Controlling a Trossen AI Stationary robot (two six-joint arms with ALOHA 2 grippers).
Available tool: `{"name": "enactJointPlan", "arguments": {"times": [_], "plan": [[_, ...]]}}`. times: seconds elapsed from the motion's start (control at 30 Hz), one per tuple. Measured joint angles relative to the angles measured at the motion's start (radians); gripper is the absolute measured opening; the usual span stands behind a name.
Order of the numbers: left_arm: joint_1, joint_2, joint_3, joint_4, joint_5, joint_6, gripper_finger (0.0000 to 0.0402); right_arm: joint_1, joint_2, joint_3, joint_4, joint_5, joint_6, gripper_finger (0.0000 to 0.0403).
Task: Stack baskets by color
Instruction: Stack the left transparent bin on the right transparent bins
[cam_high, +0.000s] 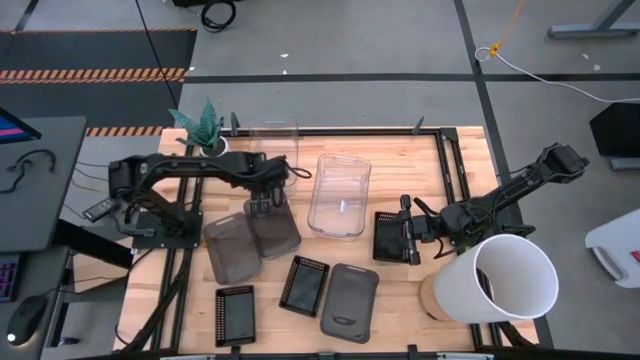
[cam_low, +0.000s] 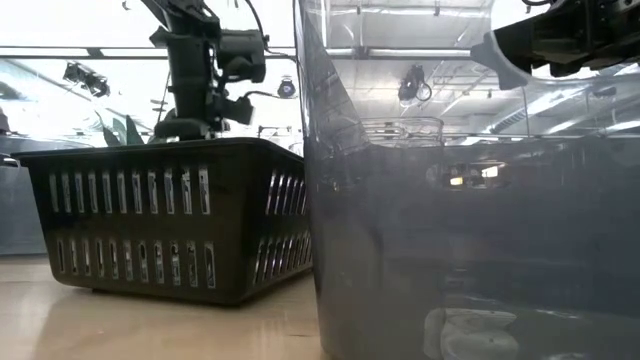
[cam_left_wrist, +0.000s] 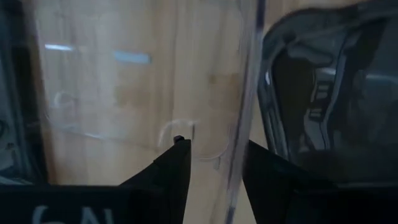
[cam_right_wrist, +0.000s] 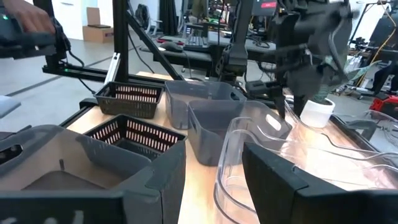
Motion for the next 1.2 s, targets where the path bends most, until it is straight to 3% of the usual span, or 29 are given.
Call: {"name": "enactJointPlan", "arguments": {"times": [0.43, 0.57, 0.7, 0.77, 0.93, 1.2], "plan": [[0.02, 0.071, -0.001, -0.032, 0.032, 0.036, 0.0133, 0.0, 0.0, 0.0, 0.007, -0.002, -0.015, 0.0164], [0.018, 0.071, -0.001, -0.033, 0.034, 0.033, 0.0091, 0.0, 0.0, 0.0, 0.007, -0.001, -0.014, 0.0164], [0.018, 0.071, 0.0, -0.034, 0.041, 0.029, 0.002, 0.0, 0.0, 0.0, 0.007, 0.001, -0.013, 0.0164], [0.017, 0.071, 0.009, -0.047, 0.041, 0.024, 0.0011, -0.004, 0.0, 0.0, 0.007, 0.002, -0.012, 0.0164], [-0.019, 0.071, 0.09, -0.102, -0.005, 0.031, 0.0006, -0.026, 0.0, 0.0, 0.005, 0.002, 0.011, 0.0164], [-0.087, 0.071, 0.35, -0.29, -0.088, -0.024, 0.0005, -0.044, 0.0, 0.001, -0.006, 0.033, 0.006, 0.0164]]}}
